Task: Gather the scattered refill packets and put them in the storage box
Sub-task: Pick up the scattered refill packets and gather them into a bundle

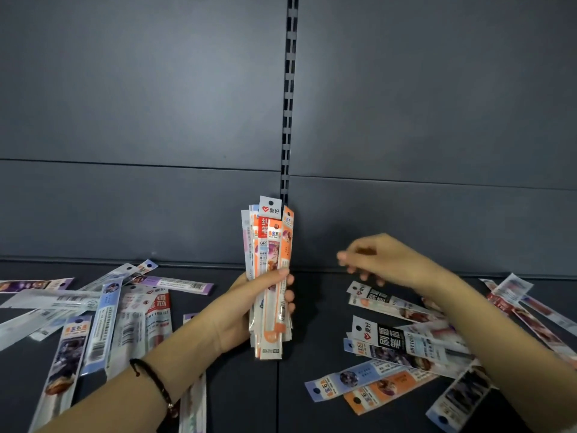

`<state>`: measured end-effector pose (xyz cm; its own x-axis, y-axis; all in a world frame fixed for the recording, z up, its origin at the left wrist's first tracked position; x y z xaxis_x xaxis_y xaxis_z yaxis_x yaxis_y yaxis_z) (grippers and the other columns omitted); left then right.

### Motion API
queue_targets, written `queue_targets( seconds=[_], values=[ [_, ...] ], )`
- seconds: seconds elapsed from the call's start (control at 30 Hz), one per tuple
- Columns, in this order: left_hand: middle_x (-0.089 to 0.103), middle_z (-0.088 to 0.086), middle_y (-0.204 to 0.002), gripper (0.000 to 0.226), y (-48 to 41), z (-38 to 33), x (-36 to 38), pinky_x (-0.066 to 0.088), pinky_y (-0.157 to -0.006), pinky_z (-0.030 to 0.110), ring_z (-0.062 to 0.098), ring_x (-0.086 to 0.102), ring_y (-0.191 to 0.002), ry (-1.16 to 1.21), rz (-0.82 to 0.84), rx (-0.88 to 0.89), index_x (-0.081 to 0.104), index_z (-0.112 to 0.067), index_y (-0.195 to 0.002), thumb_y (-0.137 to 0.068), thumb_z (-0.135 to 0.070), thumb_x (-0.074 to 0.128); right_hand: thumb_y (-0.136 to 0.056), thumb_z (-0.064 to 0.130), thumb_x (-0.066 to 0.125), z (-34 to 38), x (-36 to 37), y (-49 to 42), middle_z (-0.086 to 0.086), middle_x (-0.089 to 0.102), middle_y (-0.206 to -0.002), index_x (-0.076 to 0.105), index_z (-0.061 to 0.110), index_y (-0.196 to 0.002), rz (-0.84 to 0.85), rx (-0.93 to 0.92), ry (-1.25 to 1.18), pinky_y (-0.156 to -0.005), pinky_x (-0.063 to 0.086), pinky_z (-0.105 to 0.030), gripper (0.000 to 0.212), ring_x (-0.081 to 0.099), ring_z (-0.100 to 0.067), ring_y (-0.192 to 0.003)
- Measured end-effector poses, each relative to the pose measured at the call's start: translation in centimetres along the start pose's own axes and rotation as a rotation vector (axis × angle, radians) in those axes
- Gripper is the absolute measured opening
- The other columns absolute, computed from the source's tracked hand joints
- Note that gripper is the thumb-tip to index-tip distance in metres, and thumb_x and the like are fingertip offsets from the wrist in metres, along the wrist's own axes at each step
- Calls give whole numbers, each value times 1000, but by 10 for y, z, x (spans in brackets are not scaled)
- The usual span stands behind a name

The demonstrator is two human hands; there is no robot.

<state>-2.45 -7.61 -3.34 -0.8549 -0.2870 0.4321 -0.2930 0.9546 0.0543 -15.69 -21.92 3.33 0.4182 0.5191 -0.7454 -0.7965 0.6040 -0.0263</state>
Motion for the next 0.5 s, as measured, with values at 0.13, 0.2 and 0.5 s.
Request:
queue_targets(
  seconds=[0.13, 0.2, 0.5],
  values=[
    [57, 1, -71, 32, -3, 3, 2, 53, -61, 28, 12, 54, -56, 69, 49, -37, 55, -15, -102, -77, -23, 74, -76, 47, 74, -58, -11, 7, 12, 63, -114, 62, 28, -116, 171, 170, 336, -90, 46, -24, 47, 59, -6, -104],
    [55, 0, -70, 39, -6, 4, 2, 51, -57, 27, 11, 50, -55, 104, 54, -54, 52, -16, -105, -75, -25, 75, -72, 45, 78, -72, -8, 11, 12, 57, -118, 56, 28, -124, 236, 234, 382, -93, 44, -24, 60, 56, -7, -105],
    [54, -1, -69, 56, -7, 5, 2, 51, -57, 27, 10, 50, -53, 91, 69, -55, 52, -15, -110, -64, -27, 81, -71, 16, 82, -66, 7, 1, 1, 72, -93, 68, 19, -96, 252, 234, 174, -79, 57, -30, 30, 70, -15, -85]
  ],
)
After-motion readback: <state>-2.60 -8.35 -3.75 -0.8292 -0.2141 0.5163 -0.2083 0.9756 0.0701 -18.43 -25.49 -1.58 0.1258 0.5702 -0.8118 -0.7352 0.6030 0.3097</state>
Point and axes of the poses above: each hand's wrist, its own y-axis away from the middle knuckle, its own x-axis out of the palm, z = x × y, the point moved 7 cm from there along -y, towards the middle knuckle
